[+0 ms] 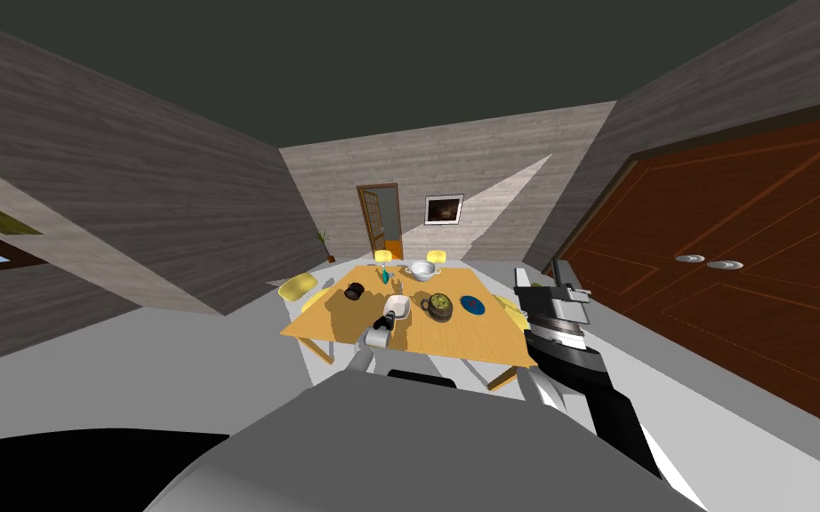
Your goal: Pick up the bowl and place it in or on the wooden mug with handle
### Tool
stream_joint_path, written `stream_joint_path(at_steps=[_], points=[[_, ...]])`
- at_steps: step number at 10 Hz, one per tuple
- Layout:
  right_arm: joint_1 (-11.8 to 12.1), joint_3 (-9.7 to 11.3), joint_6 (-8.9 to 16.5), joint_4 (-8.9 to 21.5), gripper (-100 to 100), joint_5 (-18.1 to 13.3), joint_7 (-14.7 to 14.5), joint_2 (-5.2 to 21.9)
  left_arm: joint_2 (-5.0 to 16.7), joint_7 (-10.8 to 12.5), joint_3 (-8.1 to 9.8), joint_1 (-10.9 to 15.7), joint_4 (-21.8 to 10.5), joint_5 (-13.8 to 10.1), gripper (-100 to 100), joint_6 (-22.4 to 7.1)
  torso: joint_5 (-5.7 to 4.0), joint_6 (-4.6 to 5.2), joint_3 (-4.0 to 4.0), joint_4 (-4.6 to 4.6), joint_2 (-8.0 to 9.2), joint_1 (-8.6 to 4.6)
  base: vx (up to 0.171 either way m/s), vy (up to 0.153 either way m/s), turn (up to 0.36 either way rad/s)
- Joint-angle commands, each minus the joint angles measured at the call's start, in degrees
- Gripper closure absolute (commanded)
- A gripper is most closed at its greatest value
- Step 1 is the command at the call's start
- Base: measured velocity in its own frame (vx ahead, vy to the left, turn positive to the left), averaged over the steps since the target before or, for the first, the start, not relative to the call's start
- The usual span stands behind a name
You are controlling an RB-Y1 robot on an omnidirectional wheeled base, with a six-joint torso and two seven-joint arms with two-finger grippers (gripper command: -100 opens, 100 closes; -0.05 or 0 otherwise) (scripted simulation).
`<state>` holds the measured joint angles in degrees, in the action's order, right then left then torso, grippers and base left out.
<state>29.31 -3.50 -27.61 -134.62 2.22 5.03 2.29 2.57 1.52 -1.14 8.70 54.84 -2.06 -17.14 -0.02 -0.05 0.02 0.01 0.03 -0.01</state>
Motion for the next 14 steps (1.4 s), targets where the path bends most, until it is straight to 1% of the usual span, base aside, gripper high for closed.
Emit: stream_joint_path(at_steps=[1, 2, 3, 4, 6, 7, 8, 9, 10, 11, 14], points=[[0.00, 0.00, 0.00, 0.00, 0, 0.00, 0.00, 0.00, 0.00, 0.00, 0.00, 0.00, 0.00, 0.00, 100, 0.00, 0.00, 0.00, 0.00, 0.00, 0.00, 0.00, 0.000, 0.000, 0.000], [0.00, 0.00, 0.00, 0.00, 0, 0.00, 0.00, 0.00, 0.00, 0.00, 0.00, -0.02, -0.02, 0.00, 100, -0.01, -0.01, 0.00, 0.02, 0.02, 0.02, 0.00, 0.000, 0.000, 0.000], [0.00, 0.00, 0.00, 0.00, 0, 0.00, 0.00, 0.00, 0.00, 0.00, 0.00, -0.03, -0.03, 0.00, 0, -0.02, -0.01, 0.00, 0.03, 0.03, 0.03, 0.00, 0.000, 0.000, 0.000], [0.00, 0.00, 0.00, 0.00, 0, 0.00, 0.00, 0.00, -0.10, 0.01, -0.04, -0.31, 1.78, 0.16, 100, -1.45, -0.01, 0.00, 0.04, 0.04, 0.04, -0.01, -0.041, 0.007, 0.014], [-0.01, 0.00, 0.00, 0.00, 0, 0.00, 0.00, 0.00, -0.01, 0.04, -0.14, -0.25, 3.35, 0.08, 100, -3.09, -0.02, -0.01, 0.19, 0.10, 0.31, 0.00, -0.067, 0.007, 0.011], [-0.01, 0.00, 0.00, 0.00, 0, 0.00, 0.00, 0.00, -0.01, 0.01, -0.14, -0.31, 2.82, 0.07, 100, -2.43, -0.03, -0.01, 0.23, 0.12, 0.35, 0.01, -0.028, 0.004, 0.001], [0.00, 0.00, 0.00, 0.00, 0, 0.00, 0.00, 0.00, -0.01, 0.02, -0.14, -0.31, 2.90, 0.07, 0, -2.63, -0.03, -0.01, 0.18, 0.11, 0.26, -0.01, -0.006, 0.001, 0.000], [0.00, 0.00, 0.00, 0.00, 0, 0.00, 0.00, 0.00, 1.62, -0.27, 0.06, 1.33, 3.46, -0.11, 100, -3.07, -0.03, 0.00, 0.14, 0.10, 0.17, -0.02, -0.106, 0.000, 0.044], [-0.01, 0.00, 0.00, 0.00, 0, 0.00, 0.00, 0.00, 2.24, -0.45, 0.17, 2.15, 3.56, -0.23, 100, -3.46, -0.08, -0.06, 0.29, 0.18, 0.43, 0.01, -0.169, -0.022, 0.060], [-0.02, 0.00, 0.00, 0.00, 0, 0.00, 0.00, 0.00, 3.21, -0.93, 0.44, 4.10, 3.63, -0.55, 100, -4.56, -0.08, -0.02, 0.44, 0.23, 0.69, -0.09, -0.192, -0.064, 0.043], [-0.02, 0.01, 0.00, 0.00, 0, 0.00, 0.00, -0.01, 4.02, -1.87, 0.90, 7.62, 3.54, -1.19, 100, -6.81, -0.16, 0.03, 0.56, 0.32, 0.82, -0.37, -0.146, -0.066, 0.037]])
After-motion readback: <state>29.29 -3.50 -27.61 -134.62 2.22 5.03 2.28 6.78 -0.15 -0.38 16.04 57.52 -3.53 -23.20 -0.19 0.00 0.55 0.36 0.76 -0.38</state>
